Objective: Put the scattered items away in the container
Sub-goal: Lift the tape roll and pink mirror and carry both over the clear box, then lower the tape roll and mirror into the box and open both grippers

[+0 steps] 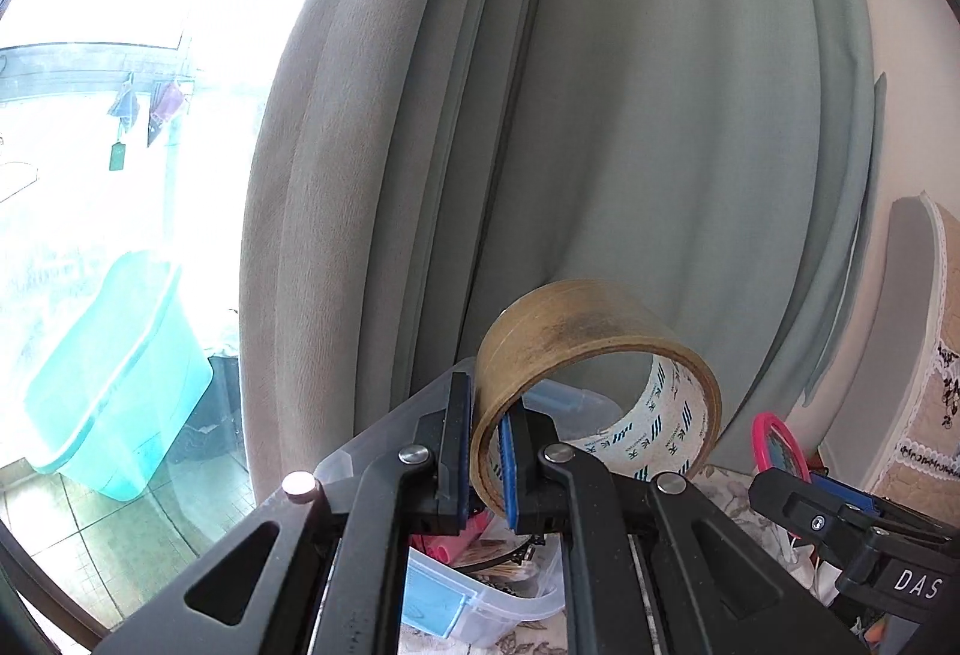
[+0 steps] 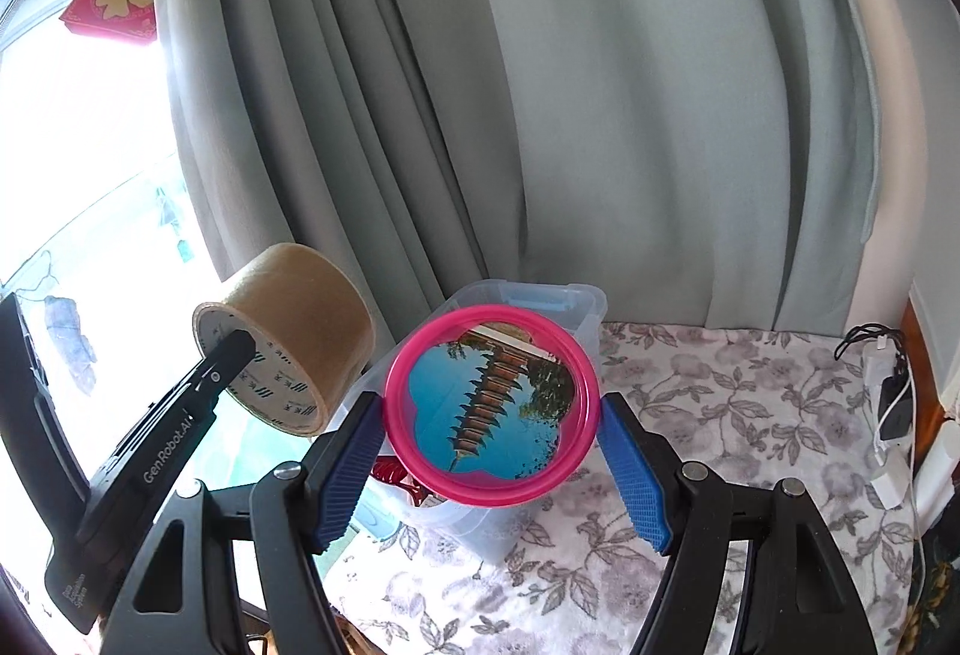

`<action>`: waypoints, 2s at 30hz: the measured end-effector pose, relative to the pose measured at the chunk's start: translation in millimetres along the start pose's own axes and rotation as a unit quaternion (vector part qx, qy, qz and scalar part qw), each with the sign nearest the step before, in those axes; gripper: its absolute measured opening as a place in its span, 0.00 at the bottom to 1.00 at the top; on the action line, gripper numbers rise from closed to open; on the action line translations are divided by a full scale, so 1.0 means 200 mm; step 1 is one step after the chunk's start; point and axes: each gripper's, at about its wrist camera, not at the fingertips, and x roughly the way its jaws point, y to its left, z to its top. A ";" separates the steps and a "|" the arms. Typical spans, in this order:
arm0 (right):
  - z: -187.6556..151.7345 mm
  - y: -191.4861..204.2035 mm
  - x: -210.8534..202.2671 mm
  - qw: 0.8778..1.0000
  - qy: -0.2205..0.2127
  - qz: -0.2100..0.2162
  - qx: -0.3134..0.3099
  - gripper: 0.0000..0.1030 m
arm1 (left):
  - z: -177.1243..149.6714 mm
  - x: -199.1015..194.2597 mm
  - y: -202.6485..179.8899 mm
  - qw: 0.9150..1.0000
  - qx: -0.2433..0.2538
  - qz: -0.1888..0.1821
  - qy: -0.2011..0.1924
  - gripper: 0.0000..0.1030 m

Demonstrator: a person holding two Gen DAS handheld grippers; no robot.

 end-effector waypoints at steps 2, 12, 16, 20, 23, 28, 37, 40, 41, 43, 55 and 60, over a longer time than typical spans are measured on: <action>-0.01 0.02 0.06 1.000 0.009 0.003 -0.005 0.73 | -0.01 0.03 0.04 1.000 -0.003 0.007 0.006 0.08; -0.05 0.13 0.33 0.998 0.063 0.015 -0.024 0.73 | -0.10 0.24 0.19 0.998 -0.018 0.032 0.042 0.08; -0.08 0.16 0.44 0.996 0.083 0.020 -0.030 0.73 | -0.14 0.33 0.22 0.997 -0.020 0.037 0.057 0.08; -0.11 0.18 0.53 0.994 0.101 0.023 -0.035 0.73 | -0.18 0.40 0.25 0.996 -0.021 0.043 0.072 0.08; -0.14 0.19 0.60 0.993 0.113 0.024 -0.039 0.73 | -0.21 0.46 0.27 0.995 -0.020 0.045 0.083 0.08; -0.16 0.18 0.67 0.991 0.126 0.024 -0.040 0.73 | -0.24 0.53 0.28 0.994 -0.020 0.046 0.095 0.08; -0.17 0.17 0.74 0.991 0.124 0.020 -0.048 0.73 | -0.27 0.67 0.30 0.993 -0.022 0.052 0.108 0.08; -0.18 0.17 0.74 0.991 0.123 0.021 -0.050 0.73 | -0.27 0.69 0.30 0.992 -0.021 0.054 0.110 0.08; -0.18 0.18 0.74 0.991 0.124 0.021 -0.050 0.73 | -0.27 0.70 0.30 0.992 -0.021 0.055 0.111 0.08; -0.18 0.18 0.74 0.991 0.125 0.021 -0.052 0.73 | -0.28 0.71 0.30 0.992 -0.022 0.056 0.112 0.08; -0.18 0.17 0.82 0.990 0.128 0.021 -0.058 0.74 | -0.27 0.78 0.32 0.990 -0.029 0.056 0.124 0.10; -0.17 0.18 0.81 0.990 0.130 0.022 -0.056 0.74 | -0.27 0.75 0.32 0.990 -0.029 0.047 0.127 0.11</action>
